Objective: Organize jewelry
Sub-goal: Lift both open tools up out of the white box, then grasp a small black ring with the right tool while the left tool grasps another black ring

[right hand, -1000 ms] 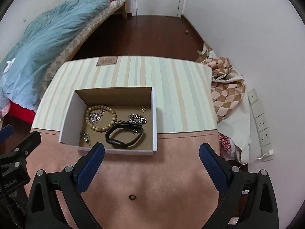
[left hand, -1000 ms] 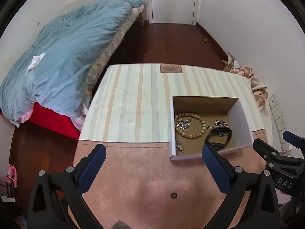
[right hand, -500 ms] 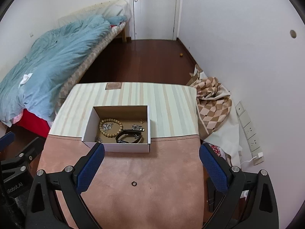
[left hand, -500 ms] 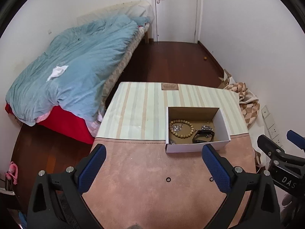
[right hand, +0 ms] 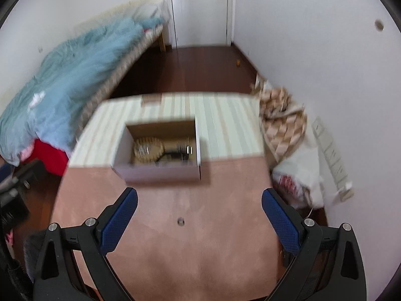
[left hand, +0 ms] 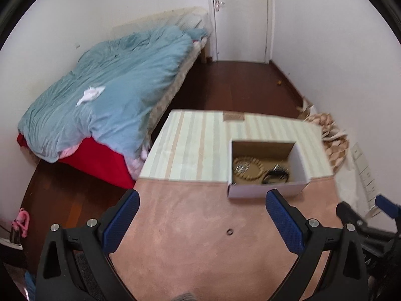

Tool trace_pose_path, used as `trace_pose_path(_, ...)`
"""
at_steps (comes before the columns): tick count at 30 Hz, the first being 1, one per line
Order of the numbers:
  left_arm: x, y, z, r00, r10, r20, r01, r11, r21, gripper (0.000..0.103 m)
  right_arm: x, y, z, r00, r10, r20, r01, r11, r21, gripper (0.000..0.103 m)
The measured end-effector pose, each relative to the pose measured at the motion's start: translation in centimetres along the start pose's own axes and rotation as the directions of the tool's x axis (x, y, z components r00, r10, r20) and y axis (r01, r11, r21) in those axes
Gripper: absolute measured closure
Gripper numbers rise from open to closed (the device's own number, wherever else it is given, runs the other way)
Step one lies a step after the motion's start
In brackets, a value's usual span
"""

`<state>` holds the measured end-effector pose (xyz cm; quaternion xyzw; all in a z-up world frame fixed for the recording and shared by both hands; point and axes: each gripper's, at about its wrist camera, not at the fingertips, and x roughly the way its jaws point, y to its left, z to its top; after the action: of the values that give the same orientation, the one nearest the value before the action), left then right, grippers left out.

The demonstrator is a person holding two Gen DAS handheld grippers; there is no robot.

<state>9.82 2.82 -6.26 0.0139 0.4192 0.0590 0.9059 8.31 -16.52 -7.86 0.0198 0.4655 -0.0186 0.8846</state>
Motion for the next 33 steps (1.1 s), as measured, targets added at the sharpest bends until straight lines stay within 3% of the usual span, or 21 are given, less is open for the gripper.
trace_pose_path(1, 0.9, 0.0, -0.7, 1.0, 0.014, -0.015, -0.014, 1.0, 0.003, 0.0, 1.4, -0.1, -0.8, 1.0, 0.011, -0.023, -0.011, 1.0, 0.003, 0.004)
trace_pose_path(5, 5.6, -0.2, -4.0, 0.991, 0.086, -0.103, -0.082, 0.996, 0.041, 0.0, 7.5, 0.1, -4.3, 0.991, 0.054, -0.124, -0.052, 0.999, 0.016, 0.038)
trace_pose_path(7, 7.4, 0.0, -5.2, 0.984, 0.097, -0.146, -0.092, 0.995, 0.045, 0.0, 10.0, 0.4, -5.7, 0.985, 0.07, -0.155, -0.067, 0.997, 0.027, 0.043)
trace_pose_path(11, 10.4, 1.1, -7.3, 0.966, 0.127, -0.225, -0.12, 0.992, 0.044, 0.0, 13.1, 1.4, -7.6, 0.983, 0.069, -0.17, -0.068, 0.998, 0.013, 0.048)
trace_pose_path(16, 12.1, 1.9, -8.3, 0.953, 0.133, -0.274, -0.128, 0.991, 0.034, 0.0, 14.6, 2.9, -8.3, 0.988, 0.038, -0.15, -0.044, 0.998, -0.034, 0.064)
trace_pose_path(19, 12.7, 1.9, -8.5, 0.95, 0.125, -0.286, -0.121, 0.992, 0.032, 0.0, 14.7, 3.9, -8.3, 0.993, 0.0, -0.119, -0.009, 0.997, -0.079, 0.088)
trace_pose_path(23, 13.3, 1.5, -8.5, 0.951, 0.094, -0.296, -0.091, 0.996, 0.025, 0.0, 14.6, 3.9, -8.3, 0.993, 0.012, -0.115, -0.022, 0.996, -0.088, 0.09)
trace_pose_path(30, 15.5, -1.3, -8.6, 0.937, -0.063, -0.343, 0.069, 0.998, 0.006, 0.001, 12.8, 1.2, -7.5, 0.996, 0.019, -0.089, -0.019, 1.0, -0.005, 0.09)
trace_pose_path(33, 16.1, -2.7, -8.8, 0.934, -0.08, -0.348, 0.096, 0.995, 0.03, 0.019, 12.5, 0.0, -7.3, 0.996, 0.011, -0.09, -0.009, 1.0, 0.023, 0.09)
